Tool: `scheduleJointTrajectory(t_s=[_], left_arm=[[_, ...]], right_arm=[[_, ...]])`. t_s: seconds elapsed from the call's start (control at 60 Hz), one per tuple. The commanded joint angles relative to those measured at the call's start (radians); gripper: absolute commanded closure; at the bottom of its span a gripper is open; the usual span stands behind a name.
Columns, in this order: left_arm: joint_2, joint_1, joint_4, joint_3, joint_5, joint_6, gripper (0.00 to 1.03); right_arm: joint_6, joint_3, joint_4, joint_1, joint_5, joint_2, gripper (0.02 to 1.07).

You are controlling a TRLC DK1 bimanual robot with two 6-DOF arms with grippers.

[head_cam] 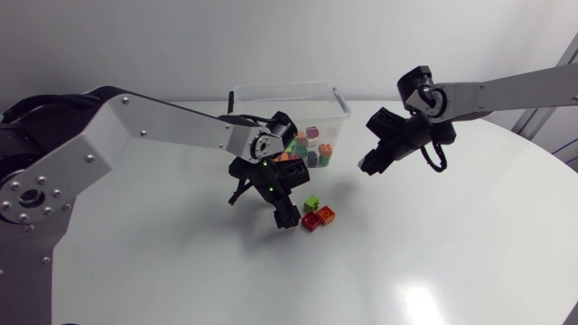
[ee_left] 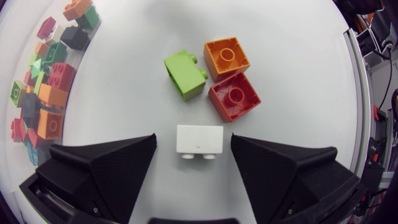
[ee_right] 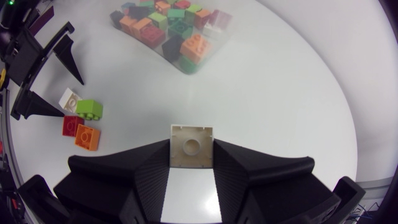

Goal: Place the duplo bricks in the container

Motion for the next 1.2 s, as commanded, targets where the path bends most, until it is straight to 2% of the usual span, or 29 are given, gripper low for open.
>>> scheduleJointTrajectory(t_s=[0.0, 0.05, 0.067, 0.083, 0.3, 0.55, 0.8, 0.867, 1.0, 1.05, 1.183], left_arm=[[0.022, 0.008, -0.003, 0.016, -0.001, 0.04, 0.38], [0.025, 0.008, -0.001, 0.014, 0.001, 0.049, 0.5], [0.027, 0.008, -0.001, 0.011, 0.009, 0.055, 0.58], [0.027, 0.008, -0.001, 0.01, 0.012, 0.06, 0.62], [-0.036, 0.02, 0.065, -0.064, 0.076, 0.086, 0.65], [-0.172, 0.035, 0.065, -0.164, 0.101, 0.107, 0.66], [-0.395, 0.058, 0.056, -0.23, 0.111, 0.095, 0.66], [-0.459, 0.086, 0.057, -0.214, 0.115, 0.079, 0.65], [-0.499, 0.157, 0.057, -0.137, 0.176, 0.046, 0.65], [-0.501, 0.18, 0.057, -0.104, 0.194, 0.03, 0.65], [-0.482, 0.232, 0.094, -0.027, 0.227, -0.033, 0.65]], right_arm=[[-0.015, -0.034, -0.02, 0.011, -0.01, -0.066, 0.75], [-0.006, -0.035, -0.028, 0.023, -0.019, -0.106, 0.75], [-0.003, -0.037, -0.03, 0.028, -0.02, -0.119, 0.75], [0.0, -0.037, -0.031, 0.031, -0.023, -0.129, 0.75], [0.074, 0.003, -0.02, 0.088, -0.056, -0.24, 0.75], [0.168, 0.111, 0.053, 0.12, -0.089, -0.226, 0.75], [0.238, 0.272, 0.127, 0.148, -0.098, -0.08, 0.75], [0.252, 0.331, 0.133, 0.16, -0.098, -0.013, 0.75], [0.261, 0.442, 0.134, 0.181, -0.083, 0.108, 0.74], [0.267, 0.496, 0.13, 0.189, -0.075, 0.162, 0.65], [0.272, 0.631, 0.075, 0.209, -0.042, 0.27, 0.2]])
